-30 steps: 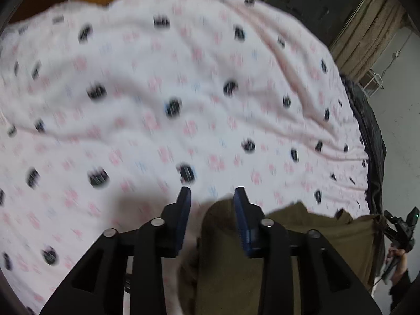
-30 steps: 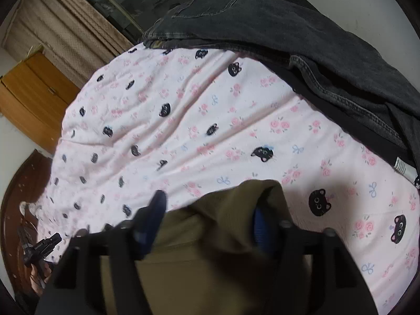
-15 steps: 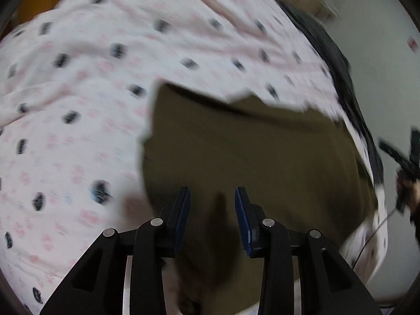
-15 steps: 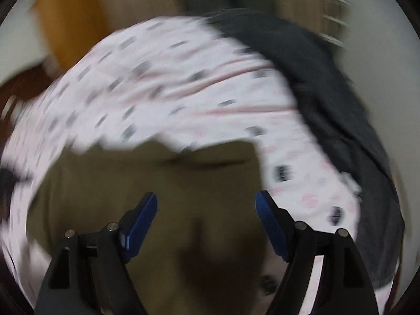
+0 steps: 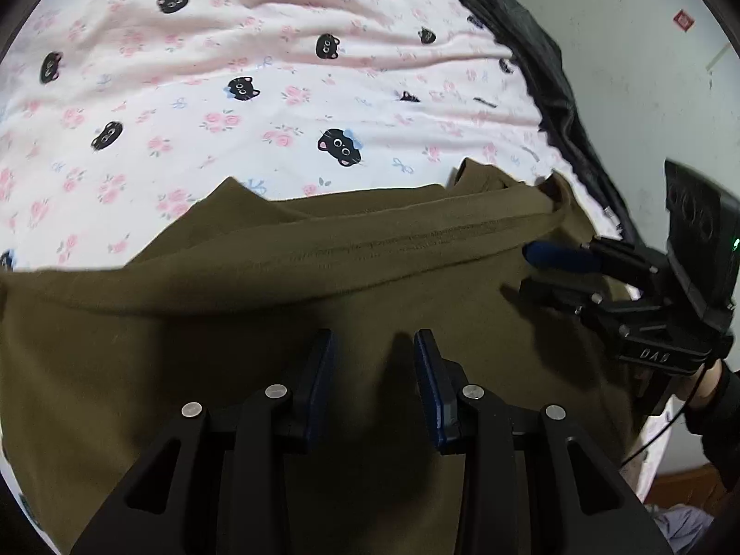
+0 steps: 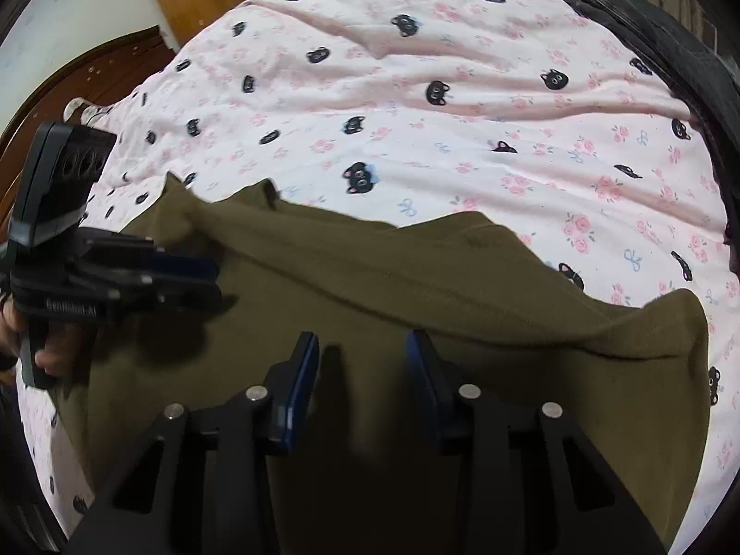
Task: Fold clothes
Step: 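Fold the lifted hem over toward the collar with both grippers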
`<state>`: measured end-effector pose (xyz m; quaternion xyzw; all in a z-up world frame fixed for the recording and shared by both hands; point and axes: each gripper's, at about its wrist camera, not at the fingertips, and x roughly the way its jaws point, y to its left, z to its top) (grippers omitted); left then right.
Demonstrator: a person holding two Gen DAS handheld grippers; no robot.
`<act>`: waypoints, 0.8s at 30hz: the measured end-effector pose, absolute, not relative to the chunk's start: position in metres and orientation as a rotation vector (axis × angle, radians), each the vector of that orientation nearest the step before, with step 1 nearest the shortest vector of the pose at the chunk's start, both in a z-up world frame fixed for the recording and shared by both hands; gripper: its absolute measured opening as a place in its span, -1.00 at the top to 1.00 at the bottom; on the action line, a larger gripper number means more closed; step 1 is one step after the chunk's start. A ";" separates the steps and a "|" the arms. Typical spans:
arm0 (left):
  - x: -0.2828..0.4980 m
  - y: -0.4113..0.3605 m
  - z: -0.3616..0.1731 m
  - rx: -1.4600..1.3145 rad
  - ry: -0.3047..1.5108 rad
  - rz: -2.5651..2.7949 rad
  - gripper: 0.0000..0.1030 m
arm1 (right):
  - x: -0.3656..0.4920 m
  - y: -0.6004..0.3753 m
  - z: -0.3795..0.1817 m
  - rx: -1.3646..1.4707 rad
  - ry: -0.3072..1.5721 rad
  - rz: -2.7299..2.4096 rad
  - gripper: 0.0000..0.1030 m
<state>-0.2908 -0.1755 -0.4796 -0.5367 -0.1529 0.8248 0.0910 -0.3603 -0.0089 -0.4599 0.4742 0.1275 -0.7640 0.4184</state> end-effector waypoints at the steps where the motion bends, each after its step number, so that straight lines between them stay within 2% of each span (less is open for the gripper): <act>1: -0.296 -0.176 -0.480 -1.599 -0.454 2.451 0.40 | -0.365 -0.011 -0.461 1.191 0.316 -1.924 0.23; 8: -0.339 -0.194 -0.466 -1.580 -0.424 2.541 0.40 | -0.399 -0.027 -0.453 1.149 0.323 -2.014 0.26; 15: -0.350 -0.231 -0.434 -1.511 -0.528 2.670 0.40 | -0.428 -0.023 -0.422 1.111 0.291 -2.120 0.26; 18: -0.318 -0.235 -0.421 -1.517 -0.466 2.710 0.40 | -0.418 0.002 -0.409 1.102 0.257 -2.149 0.21; 22: -0.237 -0.239 -0.409 -1.577 -0.402 2.741 0.39 | -0.383 0.054 -0.390 1.100 0.238 -2.176 0.20; 23: -0.215 -0.238 -0.407 -1.597 -0.401 2.744 0.34 | -0.372 0.067 -0.386 1.103 0.231 -2.181 0.13; 24: -0.193 -0.238 -0.407 -1.624 -0.398 2.751 0.30 | -0.358 0.085 -0.383 1.115 0.212 -2.182 -0.07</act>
